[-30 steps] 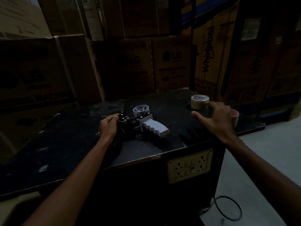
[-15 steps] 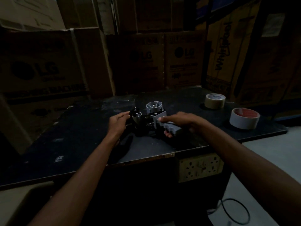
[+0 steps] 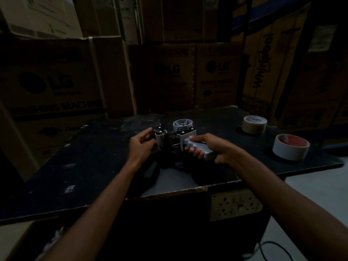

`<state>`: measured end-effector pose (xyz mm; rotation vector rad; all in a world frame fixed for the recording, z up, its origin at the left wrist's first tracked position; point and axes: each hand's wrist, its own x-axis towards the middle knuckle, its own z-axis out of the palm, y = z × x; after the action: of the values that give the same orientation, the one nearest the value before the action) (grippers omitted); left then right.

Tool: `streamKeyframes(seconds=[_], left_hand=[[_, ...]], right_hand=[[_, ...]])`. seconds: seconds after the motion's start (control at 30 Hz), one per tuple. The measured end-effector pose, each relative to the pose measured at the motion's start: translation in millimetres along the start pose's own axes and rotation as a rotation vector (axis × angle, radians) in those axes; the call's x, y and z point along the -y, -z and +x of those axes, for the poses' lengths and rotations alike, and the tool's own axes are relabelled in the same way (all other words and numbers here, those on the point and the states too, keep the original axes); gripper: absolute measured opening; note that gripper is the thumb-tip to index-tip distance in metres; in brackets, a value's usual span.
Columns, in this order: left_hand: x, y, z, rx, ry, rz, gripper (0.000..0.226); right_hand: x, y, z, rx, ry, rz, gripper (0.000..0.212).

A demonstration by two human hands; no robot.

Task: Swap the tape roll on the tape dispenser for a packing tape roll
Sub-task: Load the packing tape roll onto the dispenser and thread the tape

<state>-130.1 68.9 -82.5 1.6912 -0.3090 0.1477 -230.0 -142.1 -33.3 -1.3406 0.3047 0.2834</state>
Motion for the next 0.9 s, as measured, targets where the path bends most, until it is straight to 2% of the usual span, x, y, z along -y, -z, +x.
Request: streamKeyframes(seconds=[0.07,0.13,0.2,0.3,0.43,0.63,0.8,0.9], left_hand=[[-8.3,5.3,-0.3,-0.004,-0.224,0.211,0.083],[-21.8,7.1,-1.6,0.003,-0.474,0.405,0.095],[-35.8,6.1,-0.6,-0.012,-0.623,0.545,0.095],[-53.3,5.9,7.8,-0.038,-0.728,0.685,0.084],[-62.4,6.4,13.9,-0.058,-0.795,0.804,0.066],[-60.6,1.9,10.4,-0.104,-0.894,0.928,0.067],[-64.6,-3.0,10.0,-0.103,-0.851,0.869,0.053],[-67.7,-9.1,13.4,-0.122,-0.787,0.757,0.028]], right_hand=[[12.1,-4.4,-5.1,0.002,0.027,0.077,0.027],[25.2,-5.7,-8.1,0.01,0.049,0.123,0.026],[36.0,-5.5,-10.5,0.027,0.054,0.136,0.028],[44.5,-6.0,-13.3,0.052,0.049,0.155,0.032],[47.0,-6.6,-15.6,0.075,0.042,0.165,0.033],[43.5,-1.5,-13.1,0.089,0.033,0.202,0.036],[42.3,1.8,-11.9,0.078,0.042,0.196,0.035],[41.3,1.9,-10.4,0.071,0.058,0.206,0.033]])
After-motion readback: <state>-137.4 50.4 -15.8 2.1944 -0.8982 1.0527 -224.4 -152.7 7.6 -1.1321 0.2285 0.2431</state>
